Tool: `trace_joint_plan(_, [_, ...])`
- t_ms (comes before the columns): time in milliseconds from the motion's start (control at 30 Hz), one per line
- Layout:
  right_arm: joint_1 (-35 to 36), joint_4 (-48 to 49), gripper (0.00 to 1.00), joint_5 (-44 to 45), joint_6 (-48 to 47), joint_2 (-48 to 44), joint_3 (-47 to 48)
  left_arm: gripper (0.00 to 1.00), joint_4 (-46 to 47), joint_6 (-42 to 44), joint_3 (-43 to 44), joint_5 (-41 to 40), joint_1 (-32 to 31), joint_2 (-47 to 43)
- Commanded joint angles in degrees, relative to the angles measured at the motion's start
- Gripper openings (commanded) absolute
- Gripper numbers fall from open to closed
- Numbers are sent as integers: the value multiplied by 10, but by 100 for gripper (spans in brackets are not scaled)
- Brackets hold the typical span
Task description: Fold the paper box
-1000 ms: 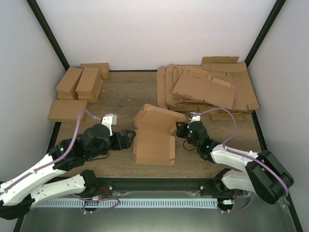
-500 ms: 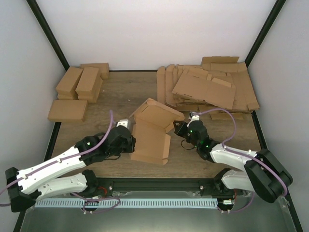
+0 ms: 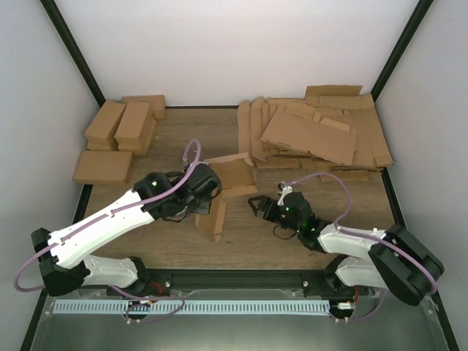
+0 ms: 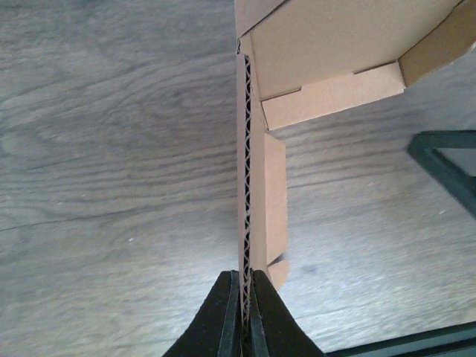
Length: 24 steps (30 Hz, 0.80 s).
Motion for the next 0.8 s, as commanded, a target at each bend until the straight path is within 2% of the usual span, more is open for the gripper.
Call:
trace_joint_plan(0, [16, -22, 80, -50, -55, -70, -16, 4, -106, 48, 42, 18, 16, 27])
trace_joint_plan(167, [9, -147, 79, -74, -135, -176, 33, 4, -136, 95, 82, 50, 18, 67])
trace_joint_plan(333, [-59, -254, 76, -127, -179, -228, 104, 4, -122, 106, 69, 47, 18, 89])
trace_joint_plan(467, [-125, -261, 70, -196, -184, -227, 128, 4, -72, 109, 38, 46, 18, 77])
trace_joint_plan(533, [-143, -252, 64, -223, -175, -207, 135, 4, -55, 109, 27, 48, 18, 70])
trace_joint_plan(667, [-149, -219, 54, -263, -171, -164, 151, 4, -34, 118, 10, 54, 18, 67])
trace_joint_plan(767, [-149, -202, 53, -275, -172, -151, 162, 4, -31, 121, 3, 54, 18, 67])
